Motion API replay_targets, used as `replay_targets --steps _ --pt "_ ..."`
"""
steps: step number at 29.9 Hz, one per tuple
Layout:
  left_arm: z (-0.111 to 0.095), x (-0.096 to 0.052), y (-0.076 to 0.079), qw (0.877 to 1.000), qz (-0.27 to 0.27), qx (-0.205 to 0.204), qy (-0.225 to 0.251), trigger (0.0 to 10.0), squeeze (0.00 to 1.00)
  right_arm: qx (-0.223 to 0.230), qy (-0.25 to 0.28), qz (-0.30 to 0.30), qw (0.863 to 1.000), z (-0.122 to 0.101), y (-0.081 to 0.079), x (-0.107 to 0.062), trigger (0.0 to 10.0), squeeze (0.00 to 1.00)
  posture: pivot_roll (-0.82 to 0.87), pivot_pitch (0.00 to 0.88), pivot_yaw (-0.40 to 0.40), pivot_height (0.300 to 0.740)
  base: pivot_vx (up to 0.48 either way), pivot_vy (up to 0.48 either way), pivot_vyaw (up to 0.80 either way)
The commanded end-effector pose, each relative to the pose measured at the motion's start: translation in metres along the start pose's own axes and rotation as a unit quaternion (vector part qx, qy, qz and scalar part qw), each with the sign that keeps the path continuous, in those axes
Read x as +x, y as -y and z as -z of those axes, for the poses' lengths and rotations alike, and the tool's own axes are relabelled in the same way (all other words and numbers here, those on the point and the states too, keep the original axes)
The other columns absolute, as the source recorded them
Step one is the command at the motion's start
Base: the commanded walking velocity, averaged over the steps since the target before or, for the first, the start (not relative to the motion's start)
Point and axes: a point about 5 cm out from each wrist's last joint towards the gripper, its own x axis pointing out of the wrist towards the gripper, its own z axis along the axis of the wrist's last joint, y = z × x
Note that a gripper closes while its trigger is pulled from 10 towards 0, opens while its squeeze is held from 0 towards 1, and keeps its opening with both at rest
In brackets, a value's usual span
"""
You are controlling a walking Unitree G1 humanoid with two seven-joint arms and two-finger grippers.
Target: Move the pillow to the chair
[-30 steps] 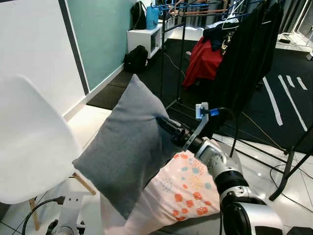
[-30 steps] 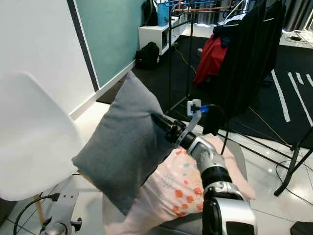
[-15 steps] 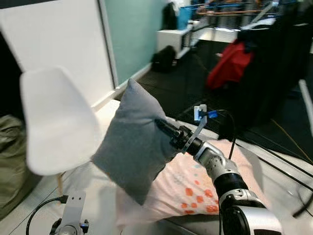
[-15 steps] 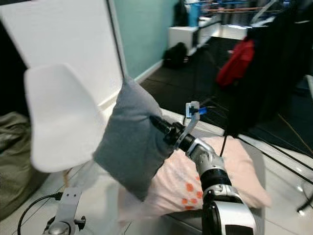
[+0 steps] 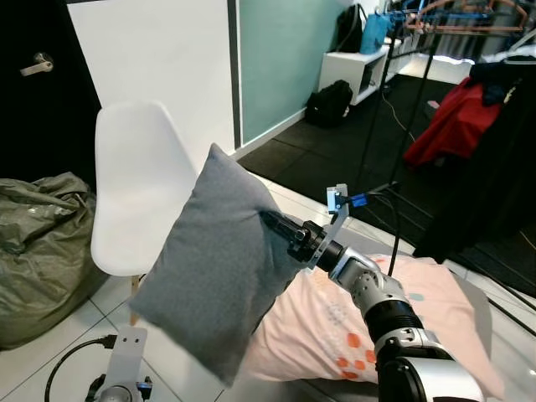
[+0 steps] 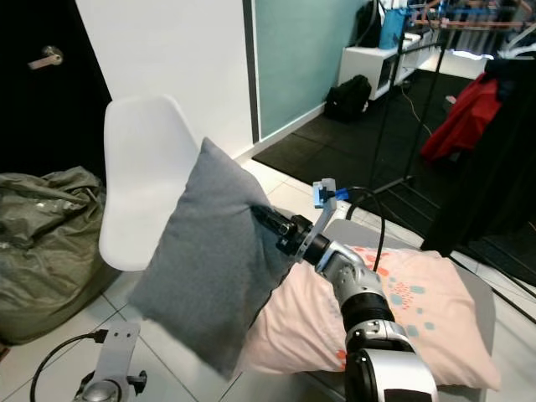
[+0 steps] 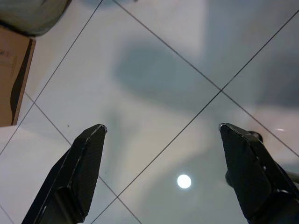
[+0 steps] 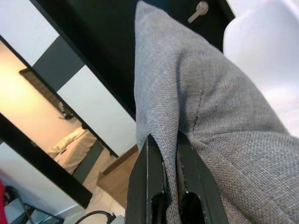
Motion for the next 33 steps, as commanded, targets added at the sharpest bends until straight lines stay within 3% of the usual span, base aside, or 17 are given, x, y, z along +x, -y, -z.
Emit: replay_targets --steps 1,7,19,25,33 --pt "0.002 0.0 -0.001 1.0 0.003 0.004 -0.002 10.0 0.0 -0.004 0.017 -0.023 1.0 -0.007 -0.006 0.005 10.0 0.0 -0.11 0.062 -0.05 0.74 0.0 0.0 0.8" --pt "0.002 0.0 0.0 1.0 0.005 0.005 -0.002 10.0 0.0 -0.003 0.014 -0.021 1.0 -0.005 -0.005 0.005 10.0 0.0 -0.11 0.062 -0.049 0.74 0.0 0.0 0.8" --pt "0.001 0.0 0.001 1.0 0.015 0.009 0.004 10.0 0.0 0.035 -0.004 0.026 0.999 0.03 -0.001 -0.003 10.0 0.0 -0.1 0.063 -0.048 0.74 0.0 0.0 0.8" --pt "0.001 0.0 0.001 1.0 0.017 0.01 0.005 10.0 0.0 0.035 -0.002 0.033 0.999 0.03 0.0 -0.003 10.0 0.0 -0.11 0.058 -0.048 0.74 0.0 0.0 0.8" --pt "0.001 -0.001 0.005 0.999 0.035 0.015 0.009 10.0 0.0 0.037 0.016 0.176 0.984 0.029 0.02 -0.016 10.0 0.0 -0.11 0.05 -0.048 0.74 0.112 0.0 0.1"
